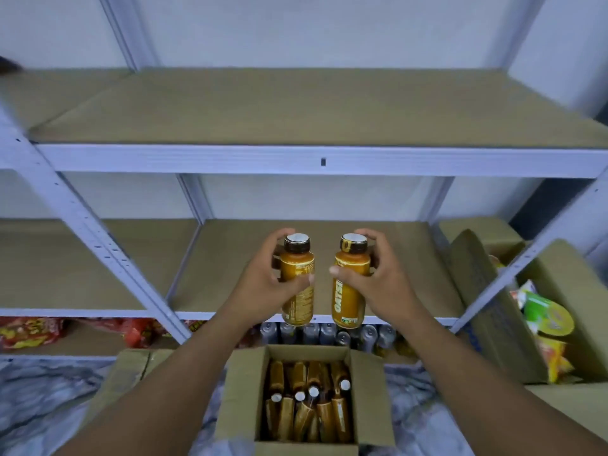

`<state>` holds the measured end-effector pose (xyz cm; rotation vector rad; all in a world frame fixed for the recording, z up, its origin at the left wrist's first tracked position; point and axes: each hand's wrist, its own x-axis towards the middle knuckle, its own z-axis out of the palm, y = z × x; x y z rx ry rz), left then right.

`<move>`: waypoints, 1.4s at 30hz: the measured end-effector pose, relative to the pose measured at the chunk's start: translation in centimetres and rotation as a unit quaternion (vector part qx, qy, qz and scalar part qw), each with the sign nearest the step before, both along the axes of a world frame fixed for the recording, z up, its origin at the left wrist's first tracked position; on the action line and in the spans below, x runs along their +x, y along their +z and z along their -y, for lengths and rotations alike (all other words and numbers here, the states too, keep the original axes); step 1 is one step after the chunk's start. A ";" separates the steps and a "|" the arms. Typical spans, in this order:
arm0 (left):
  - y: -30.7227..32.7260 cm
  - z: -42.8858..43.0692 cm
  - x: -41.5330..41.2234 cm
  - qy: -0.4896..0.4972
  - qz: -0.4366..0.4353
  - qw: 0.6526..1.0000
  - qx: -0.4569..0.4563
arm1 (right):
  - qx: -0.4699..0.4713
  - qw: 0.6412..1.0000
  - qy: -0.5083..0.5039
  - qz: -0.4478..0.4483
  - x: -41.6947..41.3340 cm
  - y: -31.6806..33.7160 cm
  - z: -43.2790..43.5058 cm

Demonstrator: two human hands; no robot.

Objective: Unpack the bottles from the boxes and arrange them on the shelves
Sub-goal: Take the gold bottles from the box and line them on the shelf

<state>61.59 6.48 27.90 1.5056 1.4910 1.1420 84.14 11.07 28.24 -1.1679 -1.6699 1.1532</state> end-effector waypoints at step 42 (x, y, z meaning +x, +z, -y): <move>27.0 -13.2 -23.2 0.019 -0.049 0.993 0.103 | 0.144 0.988 -0.037 0.040 -24.5 27.4 -13.6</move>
